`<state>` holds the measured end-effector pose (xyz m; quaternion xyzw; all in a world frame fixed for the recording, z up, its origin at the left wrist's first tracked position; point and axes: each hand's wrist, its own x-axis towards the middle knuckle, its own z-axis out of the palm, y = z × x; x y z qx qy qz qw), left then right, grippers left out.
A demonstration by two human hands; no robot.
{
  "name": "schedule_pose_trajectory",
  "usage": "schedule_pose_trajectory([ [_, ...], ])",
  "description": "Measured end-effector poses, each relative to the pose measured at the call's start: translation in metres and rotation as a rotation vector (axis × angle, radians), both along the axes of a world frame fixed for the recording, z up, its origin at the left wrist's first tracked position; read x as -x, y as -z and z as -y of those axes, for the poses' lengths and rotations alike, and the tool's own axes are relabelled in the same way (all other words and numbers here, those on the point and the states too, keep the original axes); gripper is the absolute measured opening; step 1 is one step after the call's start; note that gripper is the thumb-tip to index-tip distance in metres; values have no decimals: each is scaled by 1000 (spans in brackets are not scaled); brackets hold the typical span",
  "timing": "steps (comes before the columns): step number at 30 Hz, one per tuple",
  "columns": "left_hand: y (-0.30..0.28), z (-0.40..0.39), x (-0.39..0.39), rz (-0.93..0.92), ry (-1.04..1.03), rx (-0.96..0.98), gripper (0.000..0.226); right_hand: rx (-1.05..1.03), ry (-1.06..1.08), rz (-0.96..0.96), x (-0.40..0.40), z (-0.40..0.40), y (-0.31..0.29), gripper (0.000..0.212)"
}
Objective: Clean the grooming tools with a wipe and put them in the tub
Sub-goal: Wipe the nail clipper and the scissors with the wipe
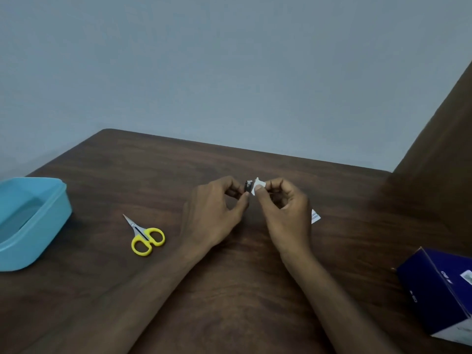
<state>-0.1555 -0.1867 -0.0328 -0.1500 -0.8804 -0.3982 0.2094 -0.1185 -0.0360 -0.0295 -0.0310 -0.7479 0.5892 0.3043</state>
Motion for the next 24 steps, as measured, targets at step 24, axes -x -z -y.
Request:
schedule_pose_trajectory([
  [24, -6, 1, 1, 217, 316, -381, 12, 61, -12, 1, 2, -3, 2, 6],
])
